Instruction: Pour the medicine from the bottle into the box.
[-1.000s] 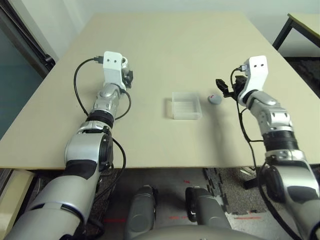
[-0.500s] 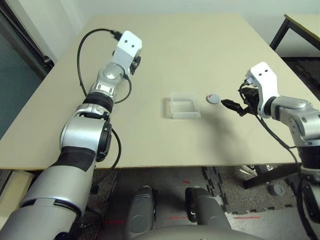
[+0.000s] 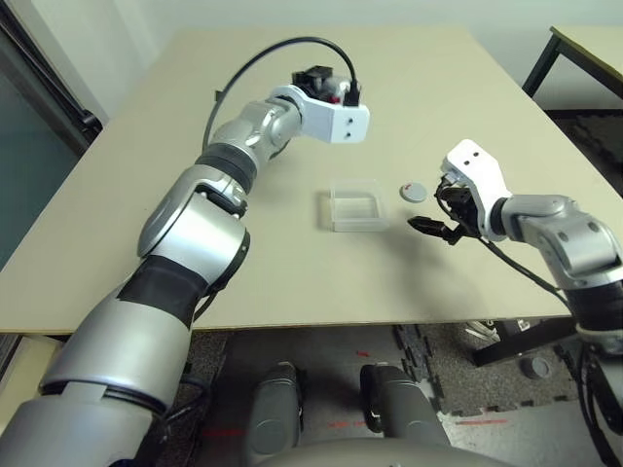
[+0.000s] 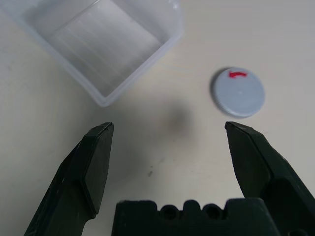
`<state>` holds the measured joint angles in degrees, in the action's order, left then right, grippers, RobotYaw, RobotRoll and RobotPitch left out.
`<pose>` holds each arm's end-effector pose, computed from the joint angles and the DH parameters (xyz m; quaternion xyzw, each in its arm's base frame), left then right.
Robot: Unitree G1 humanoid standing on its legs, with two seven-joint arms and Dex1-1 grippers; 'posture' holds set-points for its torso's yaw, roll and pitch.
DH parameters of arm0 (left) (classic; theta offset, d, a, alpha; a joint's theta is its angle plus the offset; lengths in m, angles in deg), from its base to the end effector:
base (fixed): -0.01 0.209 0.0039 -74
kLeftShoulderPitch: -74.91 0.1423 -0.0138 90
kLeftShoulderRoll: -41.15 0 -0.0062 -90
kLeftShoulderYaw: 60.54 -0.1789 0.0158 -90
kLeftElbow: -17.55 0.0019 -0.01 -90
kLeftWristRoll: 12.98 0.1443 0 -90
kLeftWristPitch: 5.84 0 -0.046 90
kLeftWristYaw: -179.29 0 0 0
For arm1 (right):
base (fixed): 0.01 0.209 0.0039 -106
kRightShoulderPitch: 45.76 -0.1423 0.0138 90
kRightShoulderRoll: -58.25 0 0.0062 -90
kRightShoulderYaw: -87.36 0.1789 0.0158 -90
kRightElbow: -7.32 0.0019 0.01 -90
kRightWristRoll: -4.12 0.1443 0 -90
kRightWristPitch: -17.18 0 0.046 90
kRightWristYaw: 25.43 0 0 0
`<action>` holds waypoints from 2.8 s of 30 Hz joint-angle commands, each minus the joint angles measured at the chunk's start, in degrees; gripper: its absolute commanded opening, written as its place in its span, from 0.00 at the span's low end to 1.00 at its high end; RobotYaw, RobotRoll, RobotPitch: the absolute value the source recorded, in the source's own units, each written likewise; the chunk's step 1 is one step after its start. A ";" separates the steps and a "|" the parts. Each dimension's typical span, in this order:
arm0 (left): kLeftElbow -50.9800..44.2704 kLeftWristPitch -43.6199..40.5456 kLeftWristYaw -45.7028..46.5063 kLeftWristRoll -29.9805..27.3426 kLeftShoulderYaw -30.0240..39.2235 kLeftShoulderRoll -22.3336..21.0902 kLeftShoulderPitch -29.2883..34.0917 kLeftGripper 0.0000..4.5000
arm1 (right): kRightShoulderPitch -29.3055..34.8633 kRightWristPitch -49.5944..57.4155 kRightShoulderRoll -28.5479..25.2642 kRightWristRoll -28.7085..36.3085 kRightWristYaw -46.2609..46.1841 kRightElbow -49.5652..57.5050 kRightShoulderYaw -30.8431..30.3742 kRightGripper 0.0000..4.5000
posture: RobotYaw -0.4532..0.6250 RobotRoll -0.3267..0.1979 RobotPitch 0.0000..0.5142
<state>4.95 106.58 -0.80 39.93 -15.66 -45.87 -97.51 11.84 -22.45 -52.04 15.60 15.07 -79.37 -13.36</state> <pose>0.3770 0.0824 0.2143 0.8001 -0.1812 -0.2306 0.5233 0.2833 -0.2017 0.1728 -0.1859 0.2336 0.3332 0.8943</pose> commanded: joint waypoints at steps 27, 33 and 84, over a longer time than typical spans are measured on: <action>0.74 2.65 0.31 -1.88 1.94 0.31 3.62 0.55 | -1.73 -0.63 4.03 -1.63 -0.84 -1.13 -0.30 1.00 | 0.38 0.62 0.17; 0.11 -7.78 -13.34 -28.65 29.50 0.78 4.99 0.55 | -1.59 -1.60 4.63 -1.03 -1.63 -1.18 1.79 1.00 | 0.39 0.62 0.17; -6.29 -25.60 -8.14 -53.59 53.98 -0.16 25.76 0.55 | 2.00 2.33 2.86 4.02 1.91 3.70 3.64 1.00 | 0.46 0.62 0.17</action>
<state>-2.45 82.39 -8.58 -13.69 38.59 -46.53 -74.02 13.36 -20.38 -48.80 19.21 16.71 -76.86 -8.82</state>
